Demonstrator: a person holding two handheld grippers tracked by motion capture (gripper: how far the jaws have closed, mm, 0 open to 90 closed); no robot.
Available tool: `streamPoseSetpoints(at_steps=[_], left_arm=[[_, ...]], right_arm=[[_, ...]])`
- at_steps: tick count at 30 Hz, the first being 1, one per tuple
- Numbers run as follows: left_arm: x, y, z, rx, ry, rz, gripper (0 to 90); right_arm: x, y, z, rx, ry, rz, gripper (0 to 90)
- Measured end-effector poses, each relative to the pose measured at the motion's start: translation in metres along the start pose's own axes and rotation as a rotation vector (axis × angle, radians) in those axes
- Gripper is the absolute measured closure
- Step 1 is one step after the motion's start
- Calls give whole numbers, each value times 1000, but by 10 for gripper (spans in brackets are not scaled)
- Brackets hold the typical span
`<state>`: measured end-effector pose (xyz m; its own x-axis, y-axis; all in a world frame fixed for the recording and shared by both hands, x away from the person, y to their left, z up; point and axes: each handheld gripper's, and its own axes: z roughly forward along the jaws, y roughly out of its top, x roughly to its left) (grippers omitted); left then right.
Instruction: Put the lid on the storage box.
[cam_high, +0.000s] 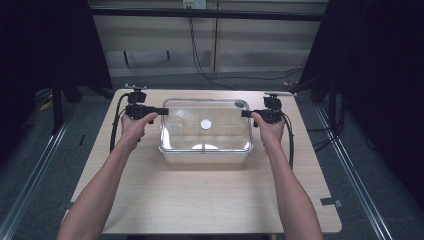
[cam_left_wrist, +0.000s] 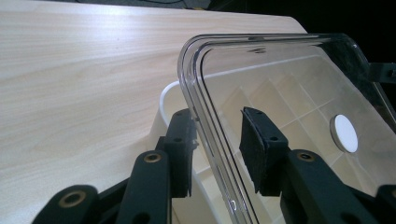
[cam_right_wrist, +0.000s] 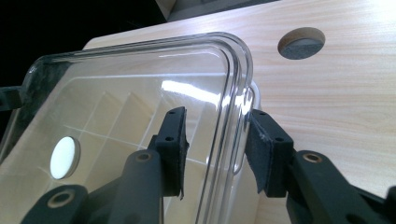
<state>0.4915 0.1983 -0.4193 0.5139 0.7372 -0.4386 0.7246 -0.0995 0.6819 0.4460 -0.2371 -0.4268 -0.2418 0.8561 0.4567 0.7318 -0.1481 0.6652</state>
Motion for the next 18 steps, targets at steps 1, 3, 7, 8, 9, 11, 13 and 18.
streamPoseSetpoints(at_steps=[1, 3, 7, 8, 9, 11, 13, 18], left_arm=[[1, 0, 0, 10, 1, 9, 646], [1, -1, 1, 19, 8, 16, 639], [2, -2, 5, 24, 12, 5, 631], [3, -2, 6, 35, 14, 13, 625], [3, -3, 8, 34, 20, 5, 622], [3, -3, 9, 55, 24, 23, 603], [4, -4, 10, 59, 22, 17, 601], [9, -7, 14, 59, 9, -10, 598]], right_arm=[[0, 0, 1, 4, -5, 1, 590], [2, -1, 4, 10, -24, -5, 576], [1, -4, 9, 16, -47, -2, 566], [1, -4, 9, 19, -49, 3, 566], [1, -5, 10, 22, -51, 2, 565], [0, -5, 12, 26, -55, 6, 564], [-1, -7, 14, 22, -56, 13, 564], [-4, -11, 16, 14, -54, 29, 565]])
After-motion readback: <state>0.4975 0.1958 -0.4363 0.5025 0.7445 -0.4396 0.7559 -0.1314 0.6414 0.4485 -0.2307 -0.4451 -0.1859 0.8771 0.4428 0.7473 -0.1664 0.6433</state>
